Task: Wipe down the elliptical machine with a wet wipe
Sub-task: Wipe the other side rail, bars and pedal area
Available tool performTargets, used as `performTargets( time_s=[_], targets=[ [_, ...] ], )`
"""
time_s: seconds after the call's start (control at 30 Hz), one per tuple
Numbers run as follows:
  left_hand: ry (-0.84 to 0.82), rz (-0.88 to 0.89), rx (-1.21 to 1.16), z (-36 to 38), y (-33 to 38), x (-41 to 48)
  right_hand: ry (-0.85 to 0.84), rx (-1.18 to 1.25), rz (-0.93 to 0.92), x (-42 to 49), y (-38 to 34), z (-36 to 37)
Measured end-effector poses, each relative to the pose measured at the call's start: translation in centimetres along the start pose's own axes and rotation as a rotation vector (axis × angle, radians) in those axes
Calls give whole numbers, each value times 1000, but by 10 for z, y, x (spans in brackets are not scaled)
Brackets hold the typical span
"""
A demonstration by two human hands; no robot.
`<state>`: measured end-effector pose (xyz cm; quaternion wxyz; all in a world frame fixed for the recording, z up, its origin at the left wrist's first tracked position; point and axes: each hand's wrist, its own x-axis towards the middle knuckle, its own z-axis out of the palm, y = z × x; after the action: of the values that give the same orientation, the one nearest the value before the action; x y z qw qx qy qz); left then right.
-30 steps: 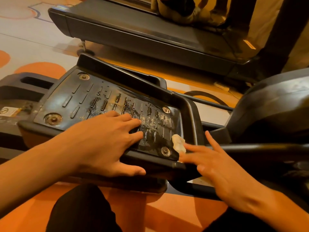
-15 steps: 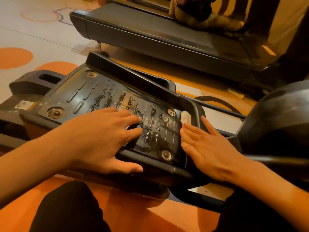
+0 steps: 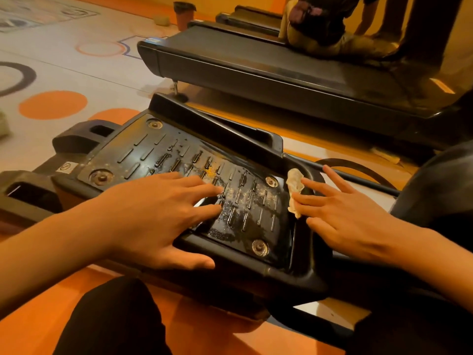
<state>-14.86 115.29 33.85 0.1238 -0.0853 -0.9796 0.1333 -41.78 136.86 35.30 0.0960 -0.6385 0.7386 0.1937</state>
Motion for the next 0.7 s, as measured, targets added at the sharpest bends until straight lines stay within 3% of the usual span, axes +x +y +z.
performTargets(
  time_s=[0.27, 0.43, 0.7],
  targets=[
    [-54, -42, -9, 0, 1, 0, -10, -71, -50, 22, 23, 5],
    [-75, -44, -2, -3, 2, 1, 12, 177, -147, 30, 37, 6],
    [-143, -51, 26, -9, 4, 4, 48, 290, -323, 67, 31, -5]
  ],
)
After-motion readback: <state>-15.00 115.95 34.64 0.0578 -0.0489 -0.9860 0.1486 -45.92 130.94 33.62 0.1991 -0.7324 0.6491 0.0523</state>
